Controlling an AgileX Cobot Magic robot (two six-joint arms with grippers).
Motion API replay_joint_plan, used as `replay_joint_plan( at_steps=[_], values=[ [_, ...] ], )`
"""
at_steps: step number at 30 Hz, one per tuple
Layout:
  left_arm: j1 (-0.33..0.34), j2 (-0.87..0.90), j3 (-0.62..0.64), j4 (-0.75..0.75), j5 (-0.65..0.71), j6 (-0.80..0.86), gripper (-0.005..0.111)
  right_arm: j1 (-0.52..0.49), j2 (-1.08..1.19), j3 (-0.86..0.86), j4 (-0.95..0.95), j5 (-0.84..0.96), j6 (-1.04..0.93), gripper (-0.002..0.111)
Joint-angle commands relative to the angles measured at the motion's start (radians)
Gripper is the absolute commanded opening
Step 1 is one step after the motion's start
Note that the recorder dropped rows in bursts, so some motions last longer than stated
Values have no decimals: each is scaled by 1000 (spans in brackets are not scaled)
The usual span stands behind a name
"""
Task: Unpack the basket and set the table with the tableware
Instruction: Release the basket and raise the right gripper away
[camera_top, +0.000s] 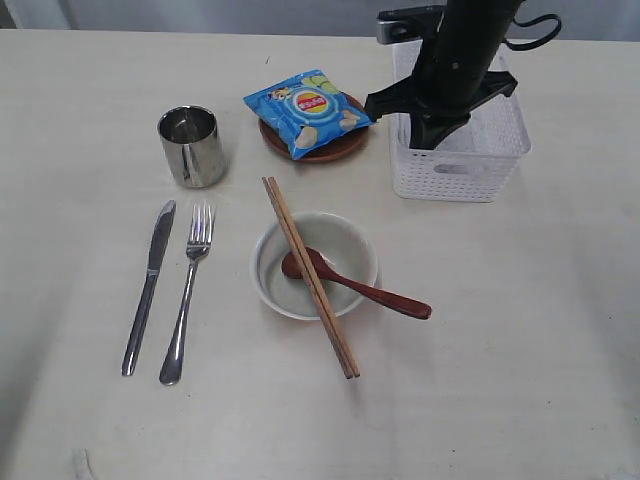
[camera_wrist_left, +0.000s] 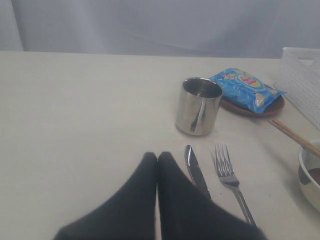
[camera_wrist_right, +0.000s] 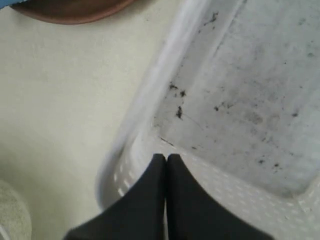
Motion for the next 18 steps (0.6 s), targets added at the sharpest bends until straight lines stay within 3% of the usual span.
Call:
replay_joint_plan(
  at_steps=[1,11,14,18],
  values=[
    [-5,-4,4,1,-2,3,0,2,-33,2,8,12,-8,-1],
    [-5,-4,4,1,-2,3,0,0,-265,18,-81,-112,19,-1],
    [-5,-4,4,1,-2,3,0,0,-393,145,-77,-304,23,-1],
    [-5,-4,4,1,-2,3,0,0,-625,450,-10,-720,28,-1]
  ],
)
